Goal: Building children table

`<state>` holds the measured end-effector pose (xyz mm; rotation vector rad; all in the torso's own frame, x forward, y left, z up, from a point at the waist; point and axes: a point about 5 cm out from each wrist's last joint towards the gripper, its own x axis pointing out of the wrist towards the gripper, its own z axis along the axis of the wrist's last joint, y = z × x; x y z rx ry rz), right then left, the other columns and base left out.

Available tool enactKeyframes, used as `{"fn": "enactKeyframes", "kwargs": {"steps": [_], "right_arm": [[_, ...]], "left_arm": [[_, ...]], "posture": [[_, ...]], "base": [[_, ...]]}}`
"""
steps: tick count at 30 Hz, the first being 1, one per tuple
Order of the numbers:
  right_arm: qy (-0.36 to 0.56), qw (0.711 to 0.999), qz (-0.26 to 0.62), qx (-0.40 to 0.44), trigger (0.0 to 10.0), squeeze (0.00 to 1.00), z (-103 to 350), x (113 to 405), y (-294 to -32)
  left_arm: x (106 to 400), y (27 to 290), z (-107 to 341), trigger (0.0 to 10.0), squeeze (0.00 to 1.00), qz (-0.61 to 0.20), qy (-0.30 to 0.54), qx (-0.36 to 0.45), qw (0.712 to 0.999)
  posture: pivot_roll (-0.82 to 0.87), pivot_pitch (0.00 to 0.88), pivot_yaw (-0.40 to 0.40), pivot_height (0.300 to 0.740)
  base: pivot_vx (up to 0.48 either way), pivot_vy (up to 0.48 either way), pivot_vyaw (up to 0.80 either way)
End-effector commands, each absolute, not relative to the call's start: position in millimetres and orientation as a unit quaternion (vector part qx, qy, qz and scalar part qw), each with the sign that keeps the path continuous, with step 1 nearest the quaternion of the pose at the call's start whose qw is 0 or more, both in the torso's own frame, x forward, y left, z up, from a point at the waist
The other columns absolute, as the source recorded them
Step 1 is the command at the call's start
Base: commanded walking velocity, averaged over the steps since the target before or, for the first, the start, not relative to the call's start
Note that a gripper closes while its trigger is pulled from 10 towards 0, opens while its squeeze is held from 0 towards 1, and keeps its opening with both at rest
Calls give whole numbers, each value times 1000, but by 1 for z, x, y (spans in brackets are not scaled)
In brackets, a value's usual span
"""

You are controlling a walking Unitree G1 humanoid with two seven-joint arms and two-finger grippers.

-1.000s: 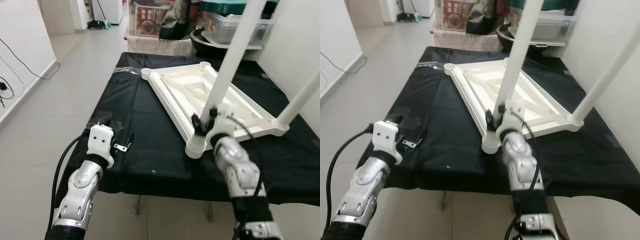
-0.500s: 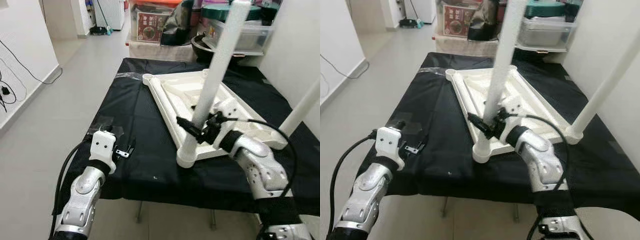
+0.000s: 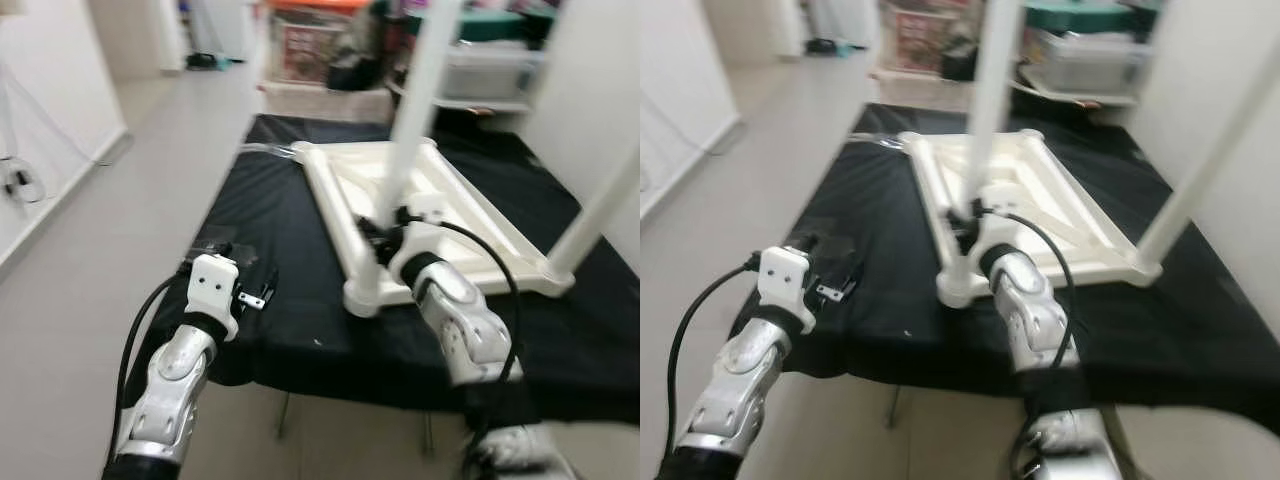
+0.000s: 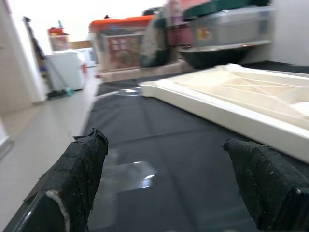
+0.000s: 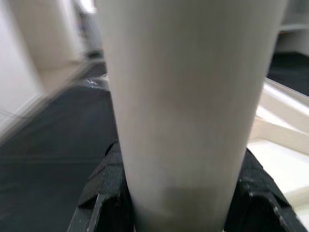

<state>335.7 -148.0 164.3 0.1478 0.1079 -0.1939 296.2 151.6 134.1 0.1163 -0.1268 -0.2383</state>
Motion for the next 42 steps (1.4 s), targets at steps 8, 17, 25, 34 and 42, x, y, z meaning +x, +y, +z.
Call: {"fn": "enactKeyframes", "kwargs": {"steps": [8,17,25,34,42], "right_arm": [[23,997,-9,79,10000,890,170,317,-140],[-44,967,249,38,10000,0,207,327,-138],[0,930,366,-21,9961,0,183,329,-142],[48,919,391,-10,0,0,150,323,-142],[171,975,-139,-14,0,0,107,341,-202]], "left_arm": [[303,146,132,10000,0,-132,-55,65,988],[300,148,130,10000,0,-127,-56,66,988],[304,150,133,10000,0,-122,-63,66,988],[302,149,133,10000,0,-127,-63,69,987],[306,149,134,10000,0,-126,-66,70,987]], "posture": [[101,0,-66,740],[125,0,-85,740],[140,0,-101,740],[157,0,-100,740],[148,0,-99,740]], "base": [[0,0,0],[0,0,0],[0,0,0],[0,0,0],[0,0,0]]}}
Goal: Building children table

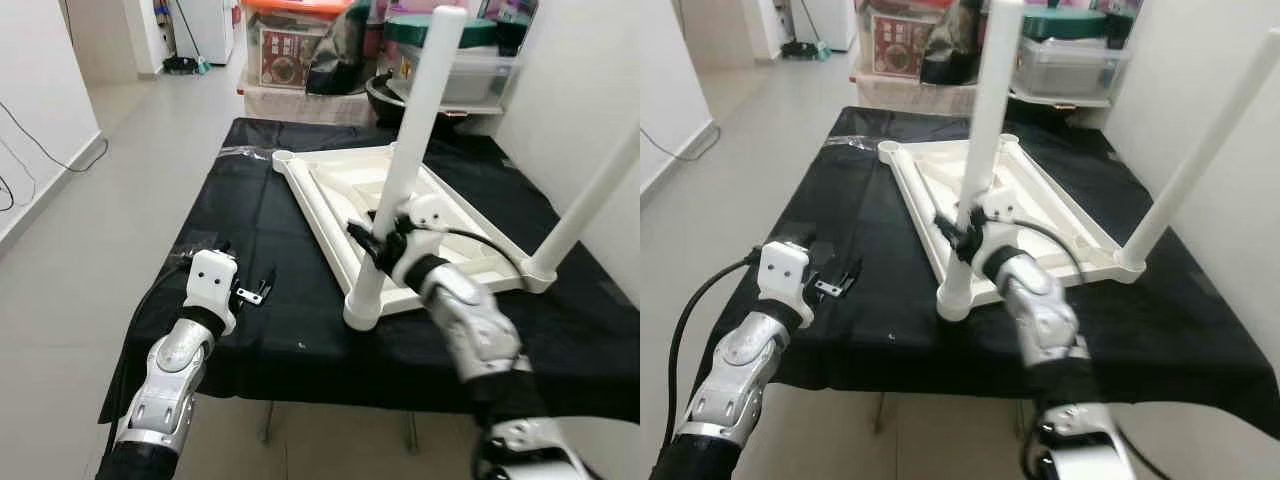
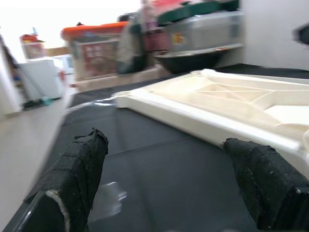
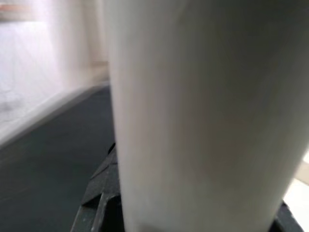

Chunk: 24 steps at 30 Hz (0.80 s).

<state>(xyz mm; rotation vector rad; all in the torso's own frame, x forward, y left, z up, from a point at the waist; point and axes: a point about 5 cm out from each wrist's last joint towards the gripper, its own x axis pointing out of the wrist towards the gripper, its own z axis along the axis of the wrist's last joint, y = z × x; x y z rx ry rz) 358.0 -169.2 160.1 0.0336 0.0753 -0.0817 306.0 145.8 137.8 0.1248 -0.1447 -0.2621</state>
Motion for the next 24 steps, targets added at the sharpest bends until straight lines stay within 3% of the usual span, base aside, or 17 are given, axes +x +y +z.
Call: {"fn": "enactKeyframes", "kwargs": {"steps": [1,5,6,8,9,10,11,14,15,16,19,22,24], "right_arm": [[182,963,-197,-17,0,0,101,332,-208],[165,964,-207,-2,0,0,104,318,-194],[146,975,-165,4,10000,0,113,319,-174],[64,996,-67,10,10000,0,139,322,-139],[37,999,-28,19,10000,549,148,322,-129],[37,999,-28,19,10000,549,148,322,-129],[16,999,-1,34,10000,1000,155,323,-126],[-23,994,81,68,10000,1000,174,329,-122],[-51,988,115,85,10000,827,187,330,-122],[-87,968,222,79,10000,0,205,326,-121],[-95,955,274,66,10000,0,210,320,-120],[-82,918,388,23,10000,0,205,305,-121],[-82,918,388,23,10000,0,205,305,-121]], "left_arm": [[306,148,134,10000,0,-124,-66,70,988],[305,145,136,10000,0,-125,-70,66,987],[304,146,135,10000,0,-127,-69,66,987],[302,148,130,10000,0,-130,-58,64,988],[303,148,129,10000,0,-131,-56,65,988],[303,148,129,10000,0,-131,-56,65,988],[304,147,130,10000,0,-131,-57,65,988],[307,147,134,10000,0,-132,-64,66,987],[309,148,135,10000,0,-130,-66,65,987],[310,151,134,10000,0,-123,-65,64,988],[310,150,133,10000,0,-121,-64,62,989],[306,145,132,10000,0,-126,-64,58,988],[306,145,132,10000,0,-126,-64,58,988]], "posture": [[153,0,-101,740],[156,0,-97,740],[145,0,-86,740],[139,0,-81,740],[136,0,-81,740],[136,0,-81,740],[133,0,-83,740],[133,0,-90,740],[130,0,-91,740],[127,0,-90,740],[125,0,-95,740],[142,0,-108,740],[142,0,-108,740]], "base": [[0,0,0],[0,0,0],[0,0,0],[0,0,0],[0,0,0],[0,0,0],[0,0,0],[0,0,0],[0,0,0],[0,0,0],[0,0,0],[0,0,0],[0,0,0]]}}
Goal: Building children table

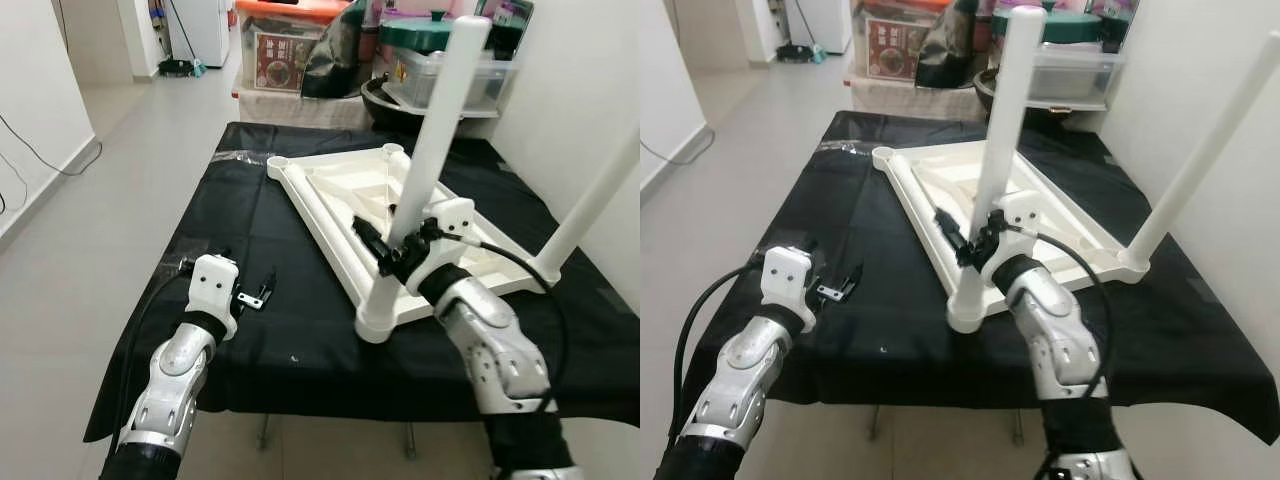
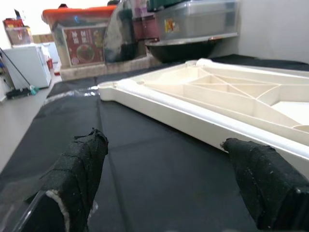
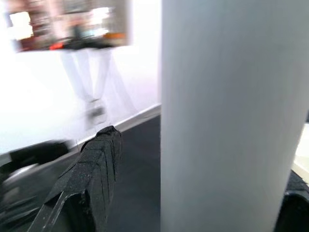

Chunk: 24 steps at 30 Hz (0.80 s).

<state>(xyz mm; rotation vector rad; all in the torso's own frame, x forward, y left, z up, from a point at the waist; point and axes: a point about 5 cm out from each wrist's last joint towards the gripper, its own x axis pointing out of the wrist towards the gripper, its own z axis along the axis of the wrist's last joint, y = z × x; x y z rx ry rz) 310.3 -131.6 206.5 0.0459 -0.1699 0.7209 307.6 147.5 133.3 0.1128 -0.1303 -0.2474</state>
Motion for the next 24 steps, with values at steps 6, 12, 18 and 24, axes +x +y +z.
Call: {"fn": "enactKeyframes", "kwargs": {"steps": [6,12,18,24], "right_arm": [[-20,911,411,6,8863,0,169,313,-128],[36,963,261,-61,0,0,138,336,-146],[155,977,-147,-16,0,0,106,335,-193],[108,991,-70,30,10000,0,122,323,-133]], "left_arm": [[304,149,132,10000,0,-122,-63,60,989],[307,156,132,10000,0,-113,-63,66,989],[303,147,131,10000,0,-126,-62,60,988],[306,148,133,10000,0,-132,-61,64,987]], "posture": [[163,0,-117,740],[157,0,-108,740],[157,0,-90,740],[145,0,-68,740]], "base": [[0,0,0],[0,0,0],[0,0,0],[0,0,0]]}}
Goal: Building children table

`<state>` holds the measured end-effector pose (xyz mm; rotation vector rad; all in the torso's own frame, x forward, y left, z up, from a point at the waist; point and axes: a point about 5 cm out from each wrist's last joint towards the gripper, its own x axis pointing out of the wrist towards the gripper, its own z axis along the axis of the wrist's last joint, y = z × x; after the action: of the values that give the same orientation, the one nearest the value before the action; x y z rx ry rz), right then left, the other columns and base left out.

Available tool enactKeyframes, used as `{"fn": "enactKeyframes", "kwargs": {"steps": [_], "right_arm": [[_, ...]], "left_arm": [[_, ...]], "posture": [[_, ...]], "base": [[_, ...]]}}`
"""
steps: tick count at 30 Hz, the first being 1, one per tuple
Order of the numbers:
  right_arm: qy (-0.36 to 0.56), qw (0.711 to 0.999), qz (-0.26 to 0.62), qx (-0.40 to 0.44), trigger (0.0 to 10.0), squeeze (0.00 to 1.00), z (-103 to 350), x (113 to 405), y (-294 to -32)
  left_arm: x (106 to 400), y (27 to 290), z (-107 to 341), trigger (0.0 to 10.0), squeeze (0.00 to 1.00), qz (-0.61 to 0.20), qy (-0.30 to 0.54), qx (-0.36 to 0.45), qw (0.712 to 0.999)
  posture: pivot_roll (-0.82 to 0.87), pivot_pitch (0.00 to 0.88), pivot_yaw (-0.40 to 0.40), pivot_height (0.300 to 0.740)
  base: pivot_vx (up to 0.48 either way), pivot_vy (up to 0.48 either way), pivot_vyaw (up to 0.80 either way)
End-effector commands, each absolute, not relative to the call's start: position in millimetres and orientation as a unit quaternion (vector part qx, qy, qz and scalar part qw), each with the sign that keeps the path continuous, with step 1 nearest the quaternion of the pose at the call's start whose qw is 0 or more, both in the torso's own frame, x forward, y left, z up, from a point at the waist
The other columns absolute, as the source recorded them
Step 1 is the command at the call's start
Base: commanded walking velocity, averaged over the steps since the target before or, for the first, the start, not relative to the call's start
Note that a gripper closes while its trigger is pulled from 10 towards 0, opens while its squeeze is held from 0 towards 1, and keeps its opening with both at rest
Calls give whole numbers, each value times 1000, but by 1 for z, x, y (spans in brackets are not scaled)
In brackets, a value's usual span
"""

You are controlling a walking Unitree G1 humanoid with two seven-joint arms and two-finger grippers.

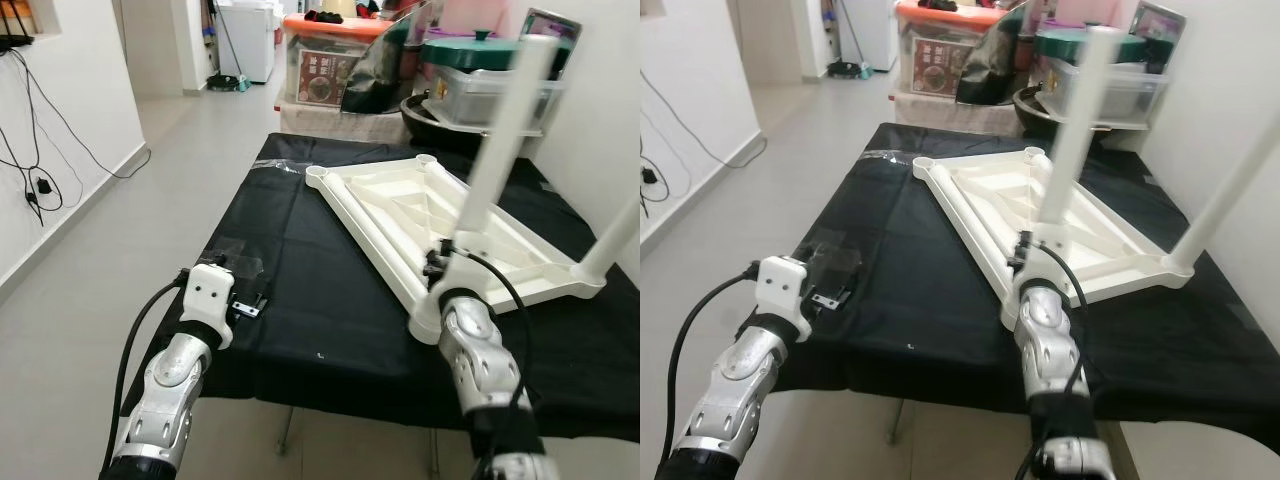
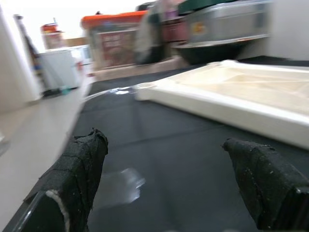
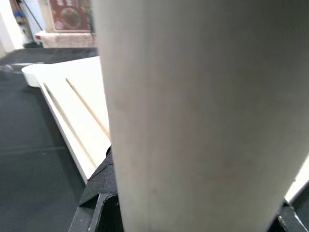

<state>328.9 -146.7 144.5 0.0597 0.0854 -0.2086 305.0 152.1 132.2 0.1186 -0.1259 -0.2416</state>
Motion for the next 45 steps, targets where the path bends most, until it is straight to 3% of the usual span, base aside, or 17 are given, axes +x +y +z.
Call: {"fn": "enactKeyframes", "kwargs": {"steps": [1,5,6,10,11,16,21,22,23,24,25,26,32,35,41,44,45], "right_arm": [[83,995,-30,35,10000,0,131,324,-119],[30,997,40,52,10000,0,148,323,-102],[6,997,60,58,10000,1000,154,325,-103],[-14,990,115,76,10000,1000,168,329,-107],[-31,983,169,63,10000,0,177,329,-112],[-62,930,363,17,10000,0,194,313,-113],[-52,895,444,-14,10000,0,188,303,-106],[-40,883,468,-14,7059,0,182,300,-102],[-40,883,468,-14,7059,0,182,300,-102],[-27,874,485,-13,2471,0,175,297,-99],[-27,874,485,-13,2471,0,175,297,-99],[-3,878,478,-13,0,0,163,299,-95],[50,928,369,-20,0,0,147,318,-104],[105,976,189,-3,0,0,130,336,-124],[165,984,-59,40,0,0,107,327,-154],[173,982,-65,41,0,0,105,320,-151],[166,985,-33,38,2745,0,108,314,-141]], "left_arm": [[307,149,135,10000,0,-135,-62,66,987],[310,151,134,10000,0,-137,-60,69,986],[312,150,134,10000,0,-136,-59,69,987],[313,146,135,10000,0,-136,-63,65,987],[311,146,135,10000,0,-135,-63,62,987],[306,151,129,10000,0,-127,-54,65,988],[307,152,130,10000,0,-128,-57,67,988],[308,153,130,10000,0,-126,-57,67,988],[308,153,130,10000,0,-126,-57,67,988],[310,152,131,10000,0,-124,-59,65,988],[310,152,131,10000,0,-124,-59,65,988],[310,149,132,10000,0,-126,-60,64,988],[307,148,130,10000,0,-130,-57,66,988],[305,150,127,10000,0,-128,-51,66,988],[307,151,128,10000,0,-126,-54,66,988],[308,151,128,10000,0,-125,-54,64,989],[307,149,128,10000,0,-129,-54,63,988]], "posture": [[142,0,-67,740],[132,0,-61,740],[128,0,-61,740],[138,0,-73,740],[145,0,-80,740],[151,0,-86,740],[151,0,-90,740],[150,0,-90,740],[150,0,-90,740],[152,0,-89,740],[152,0,-89,740],[155,0,-89,740],[150,0,-81,740],[149,0,-82,740],[143,0,-82,740],[138,0,-79,740],[132,0,-71,740]], "base": [[0,0,0],[0,0,0],[0,0,0],[0,0,0],[0,0,0],[0,0,0],[0,0,0],[0,0,0],[0,0,0],[0,0,0],[0,0,0],[0,0,0],[0,0,0],[0,0,0],[0,0,0],[0,0,0],[0,0,0]]}}
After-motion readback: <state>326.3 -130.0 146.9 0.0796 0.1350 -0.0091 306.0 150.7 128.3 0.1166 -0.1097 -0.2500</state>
